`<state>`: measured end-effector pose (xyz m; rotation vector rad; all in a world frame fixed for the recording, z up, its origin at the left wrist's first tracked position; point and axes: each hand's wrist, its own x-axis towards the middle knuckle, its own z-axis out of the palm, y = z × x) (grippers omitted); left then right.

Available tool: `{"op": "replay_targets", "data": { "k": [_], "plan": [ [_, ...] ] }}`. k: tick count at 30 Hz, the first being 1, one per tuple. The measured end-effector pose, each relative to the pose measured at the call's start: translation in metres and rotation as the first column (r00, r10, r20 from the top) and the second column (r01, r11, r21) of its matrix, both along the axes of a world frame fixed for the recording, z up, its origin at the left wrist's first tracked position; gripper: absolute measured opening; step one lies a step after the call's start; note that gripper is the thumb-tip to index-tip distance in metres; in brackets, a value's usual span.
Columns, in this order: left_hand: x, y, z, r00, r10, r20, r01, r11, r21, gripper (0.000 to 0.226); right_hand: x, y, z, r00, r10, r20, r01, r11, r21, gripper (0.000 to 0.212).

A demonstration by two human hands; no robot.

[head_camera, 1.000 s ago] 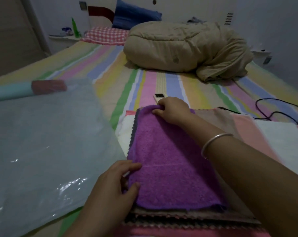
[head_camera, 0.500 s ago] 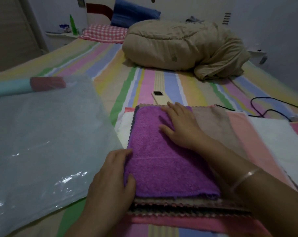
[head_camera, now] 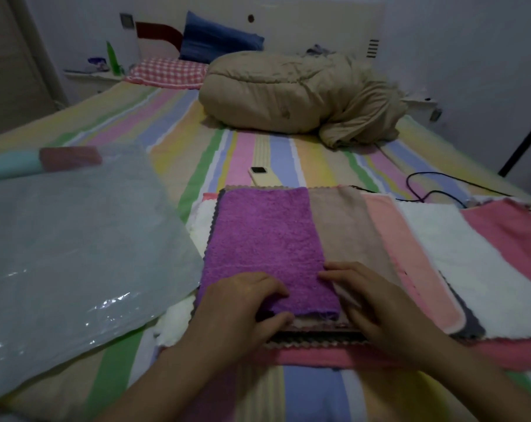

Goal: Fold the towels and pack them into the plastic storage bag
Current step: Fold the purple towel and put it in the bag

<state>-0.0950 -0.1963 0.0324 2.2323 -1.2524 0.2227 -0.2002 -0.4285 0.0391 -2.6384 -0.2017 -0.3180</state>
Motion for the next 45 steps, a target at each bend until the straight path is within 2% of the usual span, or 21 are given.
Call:
{"op": "replay_targets", "data": {
  "k": [4, 8, 12, 13, 15, 17, 19, 21, 24, 25, 26, 30, 34, 37, 39, 41, 42, 44, 45],
  "plan": [
    [0.002, -0.003, 0.001, 0.996, 0.081, 0.038, -0.079, 0.995, -0.059, 0.031, 0.004, 0.008, -0.006, 0.996, -0.021, 0.085, 0.024, 0.999, -0.035, 0.046],
    [0.007, -0.005, 0.002, 0.980, 0.170, -0.099, -0.182, 0.975, -0.126, 0.039, 0.007, 0.014, -0.005, 0.982, -0.046, 0.186, 0.043, 0.999, 0.023, 0.035],
    [0.008, -0.005, 0.006, 0.984, 0.143, -0.102, -0.156, 0.979, -0.133, 0.045, 0.016, 0.018, 0.003, 0.966, -0.081, 0.245, 0.055, 0.993, 0.109, 0.029],
    [0.007, -0.004, 0.006, 0.989, 0.122, -0.085, -0.133, 0.982, -0.132, 0.044, 0.019, 0.019, 0.006, 0.965, -0.088, 0.246, 0.053, 0.988, 0.144, 0.030],
    [0.007, 0.000, 0.003, 0.994, 0.102, 0.046, -0.098, 0.991, -0.090, 0.043, 0.025, 0.021, 0.010, 0.967, -0.111, 0.230, 0.054, 0.969, 0.239, 0.029],
    [0.012, 0.007, -0.003, 0.983, 0.125, 0.135, -0.120, 0.992, -0.042, 0.045, 0.032, 0.023, 0.013, 0.971, -0.141, 0.193, 0.062, 0.928, 0.367, 0.024],
    [0.023, 0.017, -0.002, 0.978, 0.200, 0.053, -0.196, 0.977, -0.084, 0.042, 0.041, 0.024, 0.014, 0.969, -0.178, 0.173, 0.077, 0.879, 0.471, 0.022],
    [0.041, 0.027, 0.004, 0.959, 0.244, -0.146, -0.269, 0.945, -0.186, 0.028, 0.053, 0.025, 0.017, 0.961, -0.225, 0.163, 0.095, 0.819, 0.566, 0.021],
    [0.077, 0.026, 0.016, 0.870, 0.129, -0.476, -0.320, 0.882, -0.345, 0.009, 0.080, 0.027, 0.023, 0.950, -0.300, 0.085, 0.153, 0.687, 0.710, 0.024],
    [0.089, 0.021, 0.021, 0.824, 0.078, -0.561, -0.342, 0.859, -0.382, 0.002, 0.092, 0.026, 0.025, 0.944, -0.324, 0.057, 0.178, 0.649, 0.739, 0.025],
    [0.101, 0.014, 0.026, 0.791, 0.069, -0.608, -0.379, 0.836, -0.398, 0.004, 0.107, 0.022, 0.026, 0.934, -0.356, 0.036, 0.211, 0.630, 0.747, 0.024],
    [0.156, -0.023, 0.028, 0.730, 0.187, -0.657, -0.498, 0.804, -0.325, 0.012, 0.170, -0.003, 0.021, 0.853, -0.522, -0.027, 0.399, 0.618, 0.678, 0.024],
    [0.198, -0.049, 0.014, 0.768, 0.351, -0.535, -0.503, 0.848, -0.167, 0.019, 0.205, -0.024, 0.010, 0.797, -0.597, -0.090, 0.573, 0.702, 0.423, 0.023],
    [0.207, -0.053, 0.007, 0.785, 0.417, -0.458, -0.479, 0.877, -0.022, 0.023, 0.204, -0.023, 0.002, 0.762, -0.642, -0.087, 0.636, 0.716, 0.288, 0.021],
    [0.204, -0.051, 0.011, 0.835, 0.481, -0.268, -0.489, 0.871, 0.044, 0.022, 0.196, -0.018, 0.003, 0.728, -0.678, -0.103, 0.683, 0.704, 0.193, 0.028],
    [0.194, -0.050, 0.018, 0.859, 0.511, -0.031, -0.510, 0.859, 0.036, 0.033, 0.184, -0.013, 0.010, 0.683, -0.710, -0.173, 0.720, 0.694, -0.008, 0.046],
    [0.188, -0.051, 0.022, 0.886, 0.462, 0.050, -0.461, 0.887, -0.023, 0.040, 0.179, -0.011, 0.012, 0.655, -0.724, -0.217, 0.722, 0.684, -0.103, 0.055],
    [0.173, -0.058, 0.028, 0.948, 0.282, 0.149, -0.265, 0.956, -0.128, 0.045, 0.170, -0.008, 0.015, 0.609, -0.731, -0.308, 0.707, 0.676, -0.207, 0.067],
    [0.165, -0.063, 0.028, 0.958, 0.195, 0.208, -0.178, 0.979, -0.098, 0.045, 0.166, -0.006, 0.016, 0.596, -0.723, -0.349, 0.702, 0.680, -0.212, 0.070]
  ]
}}
